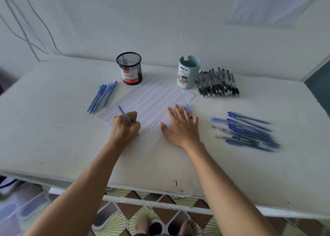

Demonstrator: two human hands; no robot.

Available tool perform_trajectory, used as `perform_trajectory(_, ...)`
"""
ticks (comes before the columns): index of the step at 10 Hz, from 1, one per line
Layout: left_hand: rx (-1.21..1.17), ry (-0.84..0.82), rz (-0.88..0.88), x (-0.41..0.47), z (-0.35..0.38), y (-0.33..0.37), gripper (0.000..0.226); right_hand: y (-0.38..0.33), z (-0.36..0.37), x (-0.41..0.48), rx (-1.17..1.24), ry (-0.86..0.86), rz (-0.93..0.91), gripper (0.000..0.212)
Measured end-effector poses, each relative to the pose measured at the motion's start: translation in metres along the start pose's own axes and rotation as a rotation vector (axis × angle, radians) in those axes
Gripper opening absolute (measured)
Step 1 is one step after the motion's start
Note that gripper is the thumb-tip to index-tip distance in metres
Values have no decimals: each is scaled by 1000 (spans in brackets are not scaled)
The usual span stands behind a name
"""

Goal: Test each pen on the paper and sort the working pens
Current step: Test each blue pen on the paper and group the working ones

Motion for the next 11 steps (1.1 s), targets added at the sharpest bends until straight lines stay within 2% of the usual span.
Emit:
perform_trajectory(1, -26, 13, -38, 0, -1, 0, 42, -1, 0, 0, 1, -5, 2, 72)
perform_trajectory(6, 29, -29, 12, -3, 2, 3, 43, -1, 0, -1, 13, 1, -3, 72)
perform_trajectory(11, 8, -54, -15, -7, 2, 8, 42, -1, 1, 0, 18, 15, -3, 72)
Point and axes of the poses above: each hand's wrist, its own x-axis towards the middle knuckle, its own z-axis out of the palm, y = z × x, the point moved 1 cm from there along x, towards the middle knuckle, and after that the axes turned 2 degrees about y, right-handed, at the moved point
